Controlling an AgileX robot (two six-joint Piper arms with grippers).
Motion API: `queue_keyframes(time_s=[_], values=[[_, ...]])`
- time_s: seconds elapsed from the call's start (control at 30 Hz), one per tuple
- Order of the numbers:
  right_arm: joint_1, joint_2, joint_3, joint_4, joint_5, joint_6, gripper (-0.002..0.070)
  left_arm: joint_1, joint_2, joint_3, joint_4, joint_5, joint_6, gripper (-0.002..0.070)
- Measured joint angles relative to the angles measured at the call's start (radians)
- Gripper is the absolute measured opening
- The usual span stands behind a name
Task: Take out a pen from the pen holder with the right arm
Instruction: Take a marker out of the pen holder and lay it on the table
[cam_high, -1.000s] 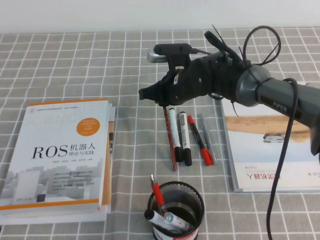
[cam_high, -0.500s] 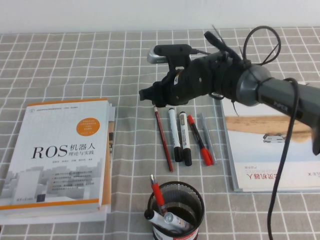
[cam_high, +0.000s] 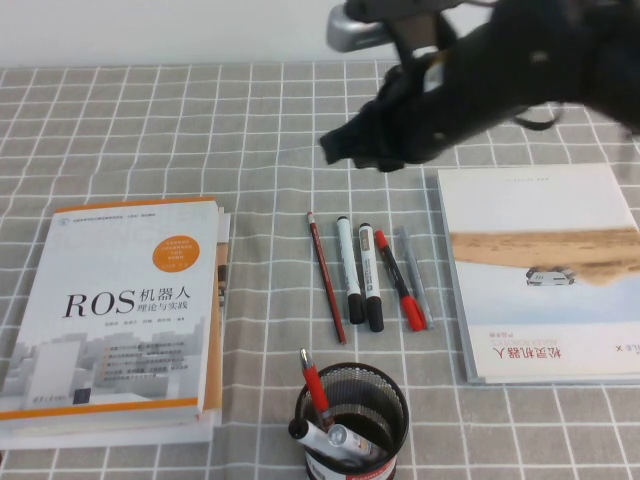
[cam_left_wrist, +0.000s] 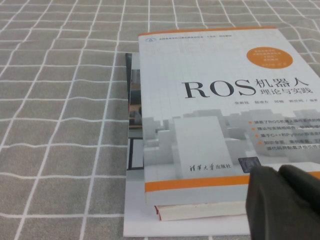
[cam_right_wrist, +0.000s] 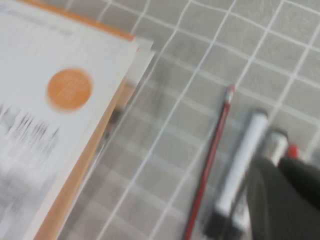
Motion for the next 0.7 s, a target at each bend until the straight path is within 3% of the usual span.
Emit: queue_keyframes(time_s=[0.47,0.7], values=[[0.008,-0.675,0.511,-0.029,0.041,-0.002,-0.0012,0.000,0.000,0.000,0.000,0.000,0.000,-0.0003],[0.008,-0.891,0.660,0.007,0.228,-0.002,-0.0012,0.000,0.000,0.000,0.000,0.000,0.000,-0.0003]])
